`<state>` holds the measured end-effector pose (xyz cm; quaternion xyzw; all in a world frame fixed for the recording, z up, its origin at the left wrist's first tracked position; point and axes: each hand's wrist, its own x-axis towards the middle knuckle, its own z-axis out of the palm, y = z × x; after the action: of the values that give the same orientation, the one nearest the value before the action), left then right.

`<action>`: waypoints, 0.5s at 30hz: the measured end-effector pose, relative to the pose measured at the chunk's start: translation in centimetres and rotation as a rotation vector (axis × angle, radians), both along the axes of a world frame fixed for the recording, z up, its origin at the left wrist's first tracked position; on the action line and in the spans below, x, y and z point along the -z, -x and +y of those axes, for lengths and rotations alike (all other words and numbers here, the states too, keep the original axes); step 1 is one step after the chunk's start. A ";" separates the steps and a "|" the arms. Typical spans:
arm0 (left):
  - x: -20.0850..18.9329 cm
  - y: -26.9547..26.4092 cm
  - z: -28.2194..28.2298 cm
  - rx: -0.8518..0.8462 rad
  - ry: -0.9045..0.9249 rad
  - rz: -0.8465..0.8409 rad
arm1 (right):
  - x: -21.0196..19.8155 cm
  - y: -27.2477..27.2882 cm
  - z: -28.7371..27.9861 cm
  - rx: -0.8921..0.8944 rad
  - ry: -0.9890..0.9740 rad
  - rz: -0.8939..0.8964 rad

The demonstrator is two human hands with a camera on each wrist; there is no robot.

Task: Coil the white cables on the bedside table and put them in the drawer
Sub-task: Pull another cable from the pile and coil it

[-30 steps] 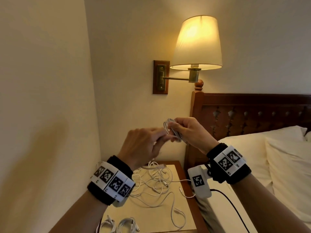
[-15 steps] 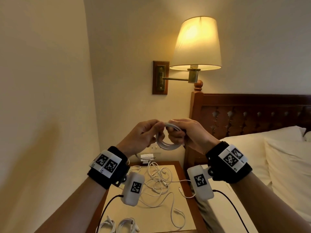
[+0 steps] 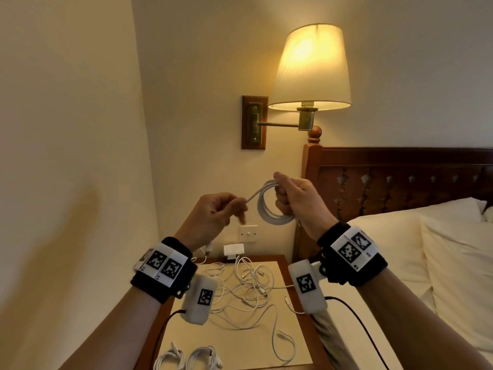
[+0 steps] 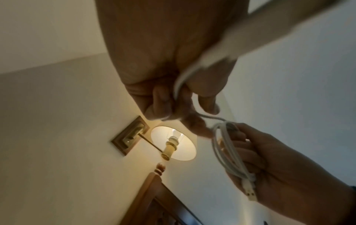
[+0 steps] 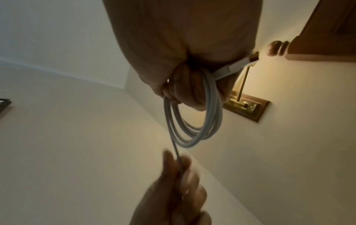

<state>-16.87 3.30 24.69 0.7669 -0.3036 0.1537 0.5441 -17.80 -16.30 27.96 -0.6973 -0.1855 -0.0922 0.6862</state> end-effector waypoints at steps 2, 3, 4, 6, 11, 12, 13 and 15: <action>1.5 -1.0 1.2 -0.036 0.009 0.077 | -0.2 -0.4 -0.4 0.005 -0.046 0.018; 2.4 -1.5 1.5 -0.042 0.014 0.111 | -0.2 -0.6 -0.4 0.001 -0.080 0.031; 3.2 -1.9 1.6 -0.043 0.011 0.137 | -0.2 -0.8 -0.4 -0.007 -0.122 0.048; 4.5 -1.9 1.4 -0.051 -0.033 0.140 | -0.1 -1.1 -0.2 -0.021 -0.183 0.082; 5.3 -2.1 1.1 -0.053 -0.149 0.083 | 0.7 -1.4 0.4 -0.075 -0.246 0.194; 5.3 -2.6 1.0 -0.098 -0.202 0.018 | 0.9 -1.4 0.6 -0.093 -0.261 0.215; 5.3 -3.0 0.9 -0.176 -0.295 -0.063 | 1.0 -1.3 0.7 -0.109 -0.269 0.233; 5.3 -3.4 0.5 -0.343 -0.471 -0.180 | 1.1 -1.3 1.0 -0.138 -0.298 0.260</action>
<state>-13.44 3.76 19.37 0.8953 -0.2438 0.2361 0.2885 -16.51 -15.26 26.89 -0.5799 -0.1269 0.0196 0.8045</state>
